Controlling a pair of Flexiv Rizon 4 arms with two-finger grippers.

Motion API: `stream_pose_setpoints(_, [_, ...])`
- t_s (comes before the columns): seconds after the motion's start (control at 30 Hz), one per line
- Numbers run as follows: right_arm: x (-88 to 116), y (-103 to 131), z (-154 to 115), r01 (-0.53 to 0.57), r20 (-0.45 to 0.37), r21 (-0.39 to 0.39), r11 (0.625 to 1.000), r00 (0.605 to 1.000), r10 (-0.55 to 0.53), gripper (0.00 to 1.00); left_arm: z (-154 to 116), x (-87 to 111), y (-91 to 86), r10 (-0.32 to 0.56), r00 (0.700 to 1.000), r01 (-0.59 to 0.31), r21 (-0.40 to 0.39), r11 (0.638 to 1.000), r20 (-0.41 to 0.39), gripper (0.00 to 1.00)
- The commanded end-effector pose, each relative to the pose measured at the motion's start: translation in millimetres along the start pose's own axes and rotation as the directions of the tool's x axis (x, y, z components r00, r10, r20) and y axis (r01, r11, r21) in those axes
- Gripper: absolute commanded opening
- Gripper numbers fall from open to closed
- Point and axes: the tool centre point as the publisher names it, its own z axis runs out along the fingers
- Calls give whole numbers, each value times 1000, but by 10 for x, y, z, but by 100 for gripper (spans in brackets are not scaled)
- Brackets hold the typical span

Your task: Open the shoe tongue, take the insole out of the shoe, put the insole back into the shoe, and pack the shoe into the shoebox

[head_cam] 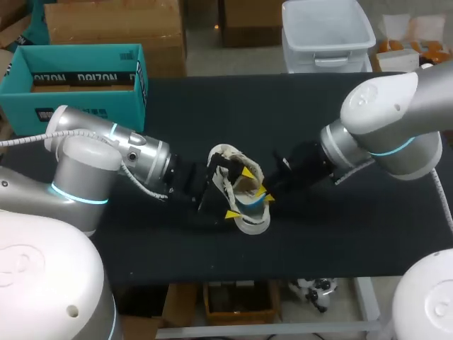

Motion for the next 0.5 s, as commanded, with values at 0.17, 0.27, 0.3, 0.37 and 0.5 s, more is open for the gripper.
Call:
stream_pose_setpoints(0.17, [9,-3,-5,2,-30,-7,1000,1000,-2,0,27,31,11,17,999,-17,21,1000,35,100])
stream_pose_setpoints(0.27, [-12,-4,10,1,-54,0,1000,999,-1,0,33,28,14,27,999,-29,41,999,43,100])
stream_pose_setpoints(0.3, [-15,-5,12,0,-60,2,1000,998,0,0,-244,-9,-171,-1,1000,-2,98,995,32,100])
stream_pose_setpoints(0.37, [-23,-9,20,-2,-67,6,1000,998,2,0,-776,-121,-560,5,999,-8,87,996,43,100])
stream_pose_setpoints(0.5, [-46,-4,39,-3,-75,11,1000,997,4,0,-836,-252,-649,5,999,-10,114,993,40,100])
